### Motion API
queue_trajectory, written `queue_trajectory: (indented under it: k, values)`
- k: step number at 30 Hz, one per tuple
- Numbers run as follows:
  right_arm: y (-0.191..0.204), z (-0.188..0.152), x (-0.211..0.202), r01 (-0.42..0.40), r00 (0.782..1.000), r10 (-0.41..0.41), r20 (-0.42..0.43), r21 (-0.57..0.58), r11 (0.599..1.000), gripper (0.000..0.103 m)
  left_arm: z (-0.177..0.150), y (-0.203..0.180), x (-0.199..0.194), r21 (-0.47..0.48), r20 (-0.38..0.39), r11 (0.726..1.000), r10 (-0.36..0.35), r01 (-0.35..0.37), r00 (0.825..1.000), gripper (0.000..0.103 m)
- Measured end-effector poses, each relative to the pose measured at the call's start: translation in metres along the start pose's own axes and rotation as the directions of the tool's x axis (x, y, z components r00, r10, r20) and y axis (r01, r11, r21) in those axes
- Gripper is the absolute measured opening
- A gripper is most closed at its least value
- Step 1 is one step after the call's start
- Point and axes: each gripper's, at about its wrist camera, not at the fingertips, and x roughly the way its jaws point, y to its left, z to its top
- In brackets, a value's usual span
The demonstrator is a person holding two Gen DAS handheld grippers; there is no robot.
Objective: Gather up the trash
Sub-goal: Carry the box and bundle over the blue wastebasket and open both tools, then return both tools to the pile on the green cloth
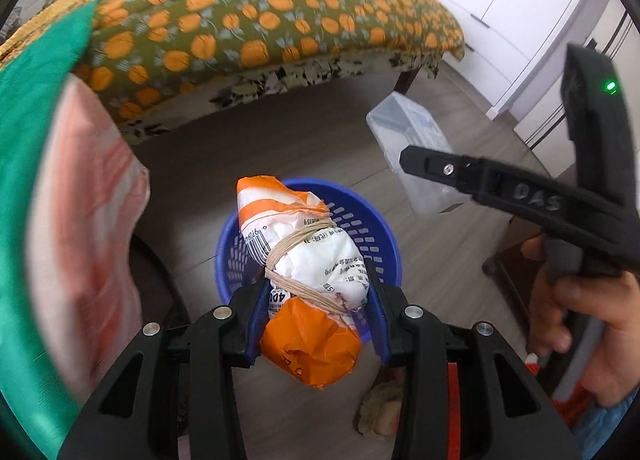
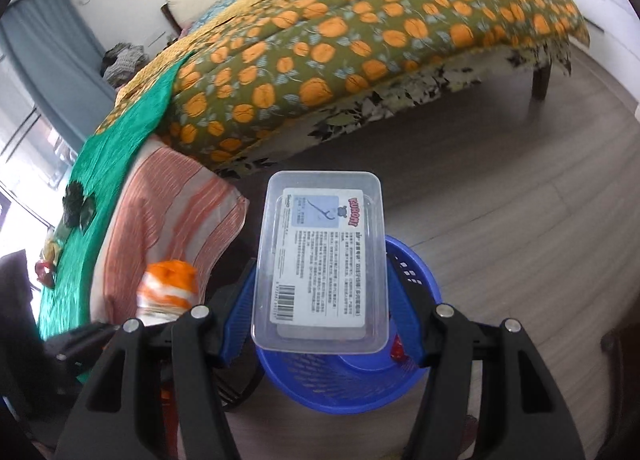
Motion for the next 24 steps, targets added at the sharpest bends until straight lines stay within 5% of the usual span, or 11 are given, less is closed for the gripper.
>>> queue_trajectory:
  k: [2,4,5,8,13,19,24]
  values:
    - [-0.009,0.002,0.011,-0.022,1.000,0.023,-0.020,0.023,0.999,0.060,0.004,-0.003,0.020,0.006,-0.012,1.000,0.000,0.000,1.000,0.044]
    - [-0.016,0.007,0.025,-0.042,0.997,0.044,-0.056,0.049,0.998,0.080,0.008,-0.004,0.040,0.001,-0.037,1.000,0.028,-0.028,0.999,0.079]
    - [-0.020,0.008,0.028,-0.037,0.998,0.040,-0.053,0.064,0.997,0.089,0.010,0.000,0.047,-0.008,-0.035,0.999,0.052,-0.053,0.998,0.081]
    - [-0.025,0.015,0.020,-0.005,1.000,0.006,-0.018,0.086,0.996,0.088,0.015,0.006,0.050,-0.046,-0.036,0.997,0.068,-0.070,0.997,0.081]
    - [-0.014,0.024,-0.009,0.012,0.997,-0.019,0.078,0.085,0.996,0.091,0.008,0.001,-0.001,-0.044,0.055,0.999,0.018,-0.016,0.998,0.084]
    - [0.028,0.015,-0.036,0.140,0.972,-0.133,0.195,-0.026,0.990,0.094,-0.033,0.006,-0.090,0.018,0.183,0.999,0.042,-0.046,0.982,0.091]
    - [0.091,-0.009,-0.044,0.189,0.953,-0.127,0.276,-0.208,0.960,0.094,-0.084,0.051,-0.128,-0.036,0.187,0.994,0.104,-0.099,0.977,0.091]
